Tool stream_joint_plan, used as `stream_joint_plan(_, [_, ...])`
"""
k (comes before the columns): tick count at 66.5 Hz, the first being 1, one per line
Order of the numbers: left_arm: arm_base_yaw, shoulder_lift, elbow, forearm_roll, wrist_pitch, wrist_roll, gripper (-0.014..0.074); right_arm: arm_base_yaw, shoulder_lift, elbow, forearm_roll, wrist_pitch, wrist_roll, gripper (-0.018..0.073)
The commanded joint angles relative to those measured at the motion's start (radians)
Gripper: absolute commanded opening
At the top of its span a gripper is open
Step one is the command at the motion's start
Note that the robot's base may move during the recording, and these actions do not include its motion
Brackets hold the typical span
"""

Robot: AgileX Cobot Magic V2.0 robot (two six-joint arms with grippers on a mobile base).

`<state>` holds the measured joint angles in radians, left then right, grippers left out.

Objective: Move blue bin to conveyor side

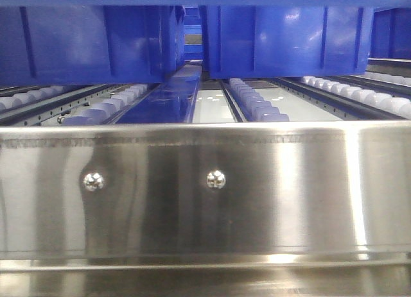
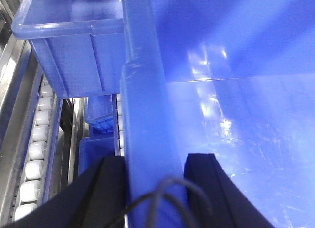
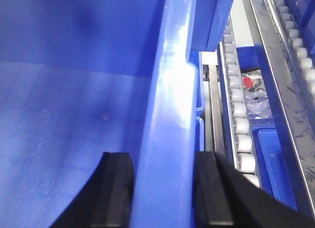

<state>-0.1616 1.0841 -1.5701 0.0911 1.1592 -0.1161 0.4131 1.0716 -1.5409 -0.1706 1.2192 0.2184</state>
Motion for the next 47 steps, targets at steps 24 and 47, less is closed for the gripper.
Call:
stream_joint_plan(24, [-0.007,-0.019,-0.018,0.022,-0.103,0.018,-0.0013,-0.001,-0.025,-0.014,-0.059,-0.102,-0.026,-0.0069])
stream_joint_plan(47, [-0.007,-0.019,-0.018,0.022,-0.103,0.018,-0.0013,-0.001,-0.025,-0.014,-0.059,-0.102,-0.026,-0.0069])
